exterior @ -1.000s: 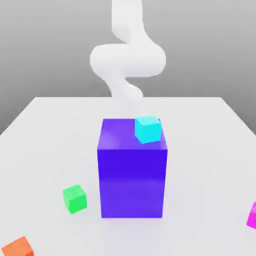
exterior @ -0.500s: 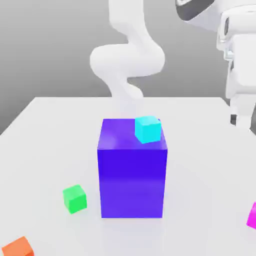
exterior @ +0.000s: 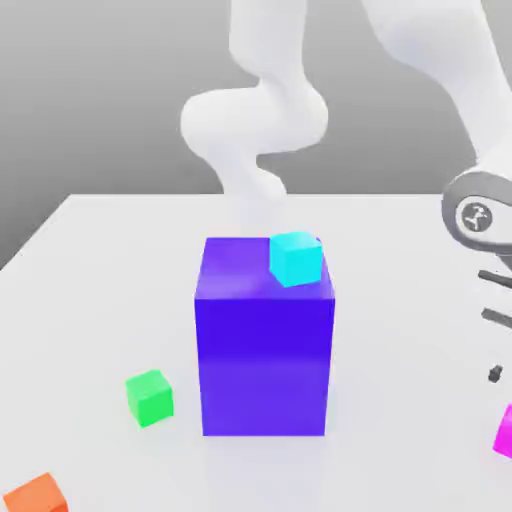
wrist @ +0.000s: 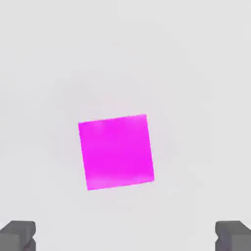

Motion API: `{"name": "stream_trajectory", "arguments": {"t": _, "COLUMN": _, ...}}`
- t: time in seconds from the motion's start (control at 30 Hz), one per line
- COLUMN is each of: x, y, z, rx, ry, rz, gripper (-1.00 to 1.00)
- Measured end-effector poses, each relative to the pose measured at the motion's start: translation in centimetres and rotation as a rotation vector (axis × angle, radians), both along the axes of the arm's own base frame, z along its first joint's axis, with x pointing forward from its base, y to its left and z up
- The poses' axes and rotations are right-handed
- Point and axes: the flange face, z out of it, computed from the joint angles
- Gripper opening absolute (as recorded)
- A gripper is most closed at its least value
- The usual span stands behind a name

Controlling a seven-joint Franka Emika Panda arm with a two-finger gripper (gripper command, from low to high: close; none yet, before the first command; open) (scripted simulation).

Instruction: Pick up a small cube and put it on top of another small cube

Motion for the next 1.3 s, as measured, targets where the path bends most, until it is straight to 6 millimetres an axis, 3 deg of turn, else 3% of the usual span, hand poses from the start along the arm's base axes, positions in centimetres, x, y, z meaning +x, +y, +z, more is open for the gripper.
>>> {"name": "stream_trajectory", "arguments": {"t": 0.07, "x": -0.2, "y": 0.1, "z": -3.0, "rx": 0.001, "ry": 0.004, "rz": 0.012, "gripper": 0.00}}
{"name": "stream_trajectory", "arguments": {"t": 0.1, "x": -0.3, "y": 0.1, "z": -4.1, "rx": 0.000, "ry": 0.005, "rz": 0.015, "gripper": -1.00}}
{"name": "stream_trajectory", "arguments": {"t": 0.33, "x": -0.3, "y": 0.1, "z": -4.2, "rx": -0.002, "ry": 0.007, "rz": 0.016, "gripper": -1.00}}
{"name": "stream_trajectory", "arguments": {"t": 0.5, "x": 0.3, "y": 0.4, "z": 2.0, "rx": 0.011, "ry": -0.010, "rz": 0.008, "gripper": -1.00}}
{"name": "stream_trajectory", "arguments": {"t": 0.57, "x": 2.4, "y": -2.6, "z": 3.5, "rx": 0.008, "ry": -0.032, "rz": -0.063, "gripper": -1.00}}
{"name": "stream_trajectory", "arguments": {"t": 0.67, "x": 5.6, "y": -9.2, "z": 5.5, "rx": 0.003, "ry": -0.066, "rz": -0.202, "gripper": -1.00}}
{"name": "stream_trajectory", "arguments": {"t": 0.83, "x": 8.7, "y": -21.4, "z": 9.5, "rx": 0.021, "ry": -0.129, "rz": -0.457, "gripper": -1.00}}
{"name": "stream_trajectory", "arguments": {"t": 0.9, "x": 9.1, "y": -28.1, "z": 11.1, "rx": 0.035, "ry": -0.154, "rz": -0.596, "gripper": -1.00}}
{"name": "stream_trajectory", "arguments": {"t": 0.97, "x": 8.1, "y": -34.3, "z": 12.3, "rx": 0.048, "ry": -0.172, "rz": -0.726, "gripper": -1.00}}
{"name": "stream_trajectory", "arguments": {"t": 1.03, "x": 5.8, "y": -39.9, "z": 12.9, "rx": 0.061, "ry": -0.177, "rz": -0.851, "gripper": -1.00}}
{"name": "stream_trajectory", "arguments": {"t": 1.1, "x": 2.8, "y": -44.0, "z": 12.7, "rx": 0.072, "ry": -0.166, "rz": -0.950, "gripper": -1.00}}
{"name": "stream_trajectory", "arguments": {"t": 1.2, "x": -1.9, "y": -47.3, "z": 10.0, "rx": 0.041, "ry": -0.090, "rz": -1.039, "gripper": -1.00}}
{"name": "stream_trajectory", "arguments": {"t": 1.3, "x": -6.1, "y": -49.0, "z": 7.2, "rx": 0.015, "ry": -0.005, "rz": -1.098, "gripper": -1.00}}
